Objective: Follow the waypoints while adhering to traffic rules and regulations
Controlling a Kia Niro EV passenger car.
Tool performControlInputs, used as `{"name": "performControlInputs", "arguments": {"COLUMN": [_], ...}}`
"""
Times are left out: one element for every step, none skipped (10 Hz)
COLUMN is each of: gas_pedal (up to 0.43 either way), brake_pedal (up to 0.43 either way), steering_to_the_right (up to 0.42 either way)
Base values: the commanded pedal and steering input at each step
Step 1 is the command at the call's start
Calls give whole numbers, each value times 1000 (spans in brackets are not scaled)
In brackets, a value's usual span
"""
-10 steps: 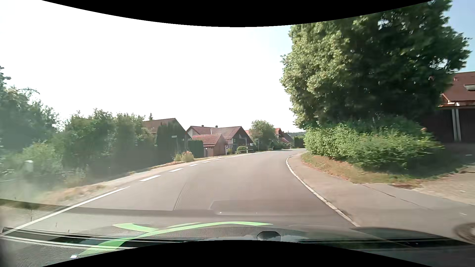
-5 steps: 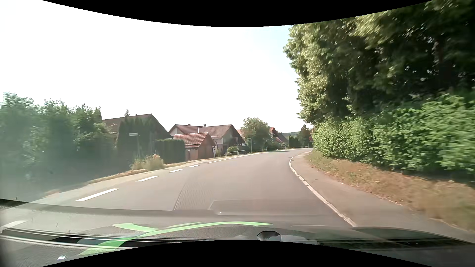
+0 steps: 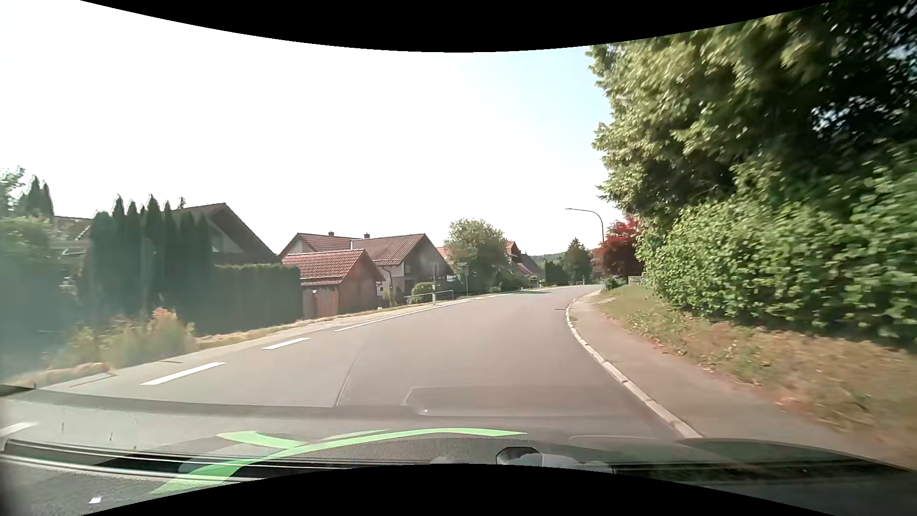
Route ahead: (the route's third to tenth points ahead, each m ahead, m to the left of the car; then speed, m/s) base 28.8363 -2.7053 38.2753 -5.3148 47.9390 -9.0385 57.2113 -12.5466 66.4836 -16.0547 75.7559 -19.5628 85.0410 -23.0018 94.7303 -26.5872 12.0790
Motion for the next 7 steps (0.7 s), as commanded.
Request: {"name": "performControlInputs", "arguments": {"gas_pedal": [157,157,150,118,118,118,130], "brake_pedal": [0,0,0,0,0,0,0], "steering_to_the_right": [28,30,35,39,41,42,42]}}
